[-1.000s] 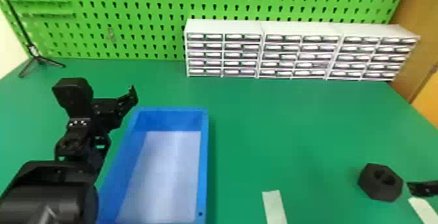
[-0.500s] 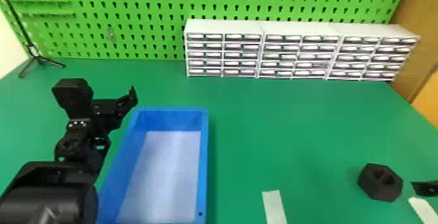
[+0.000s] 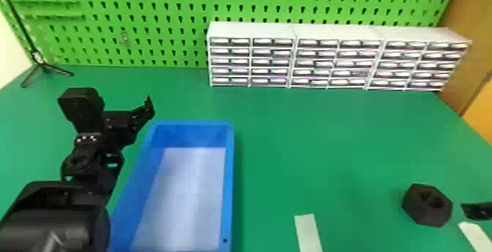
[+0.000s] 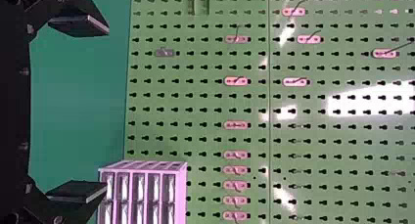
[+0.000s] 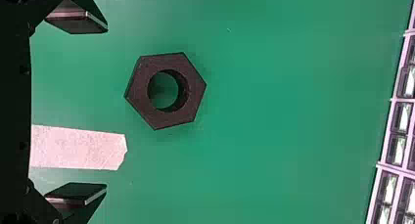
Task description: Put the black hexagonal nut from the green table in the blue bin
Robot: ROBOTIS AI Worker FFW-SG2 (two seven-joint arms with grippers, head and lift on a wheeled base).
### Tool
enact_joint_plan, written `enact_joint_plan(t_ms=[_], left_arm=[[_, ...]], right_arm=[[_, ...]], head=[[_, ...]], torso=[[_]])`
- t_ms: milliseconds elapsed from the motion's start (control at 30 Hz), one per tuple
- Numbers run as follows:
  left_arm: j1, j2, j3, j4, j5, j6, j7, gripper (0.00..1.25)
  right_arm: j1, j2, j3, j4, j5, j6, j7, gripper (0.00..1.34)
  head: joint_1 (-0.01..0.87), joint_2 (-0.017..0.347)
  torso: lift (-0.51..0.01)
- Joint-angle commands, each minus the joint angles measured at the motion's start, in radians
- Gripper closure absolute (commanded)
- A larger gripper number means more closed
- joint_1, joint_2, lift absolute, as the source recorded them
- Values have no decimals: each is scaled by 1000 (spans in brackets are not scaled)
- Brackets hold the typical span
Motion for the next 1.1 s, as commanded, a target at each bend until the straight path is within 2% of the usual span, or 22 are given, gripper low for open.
enact_joint_plan(t_ms=[0, 1067], left_arm=[[0, 1, 0, 0, 0, 0, 0, 163], [3, 1, 3, 0, 2, 0, 0, 163]], right_arm=[[-1, 0, 3, 1, 0, 1, 0, 151], [13, 9, 0, 12, 9, 0, 14, 150]], head=[[686, 28], [686, 28]], torso=[[-96], [-96]])
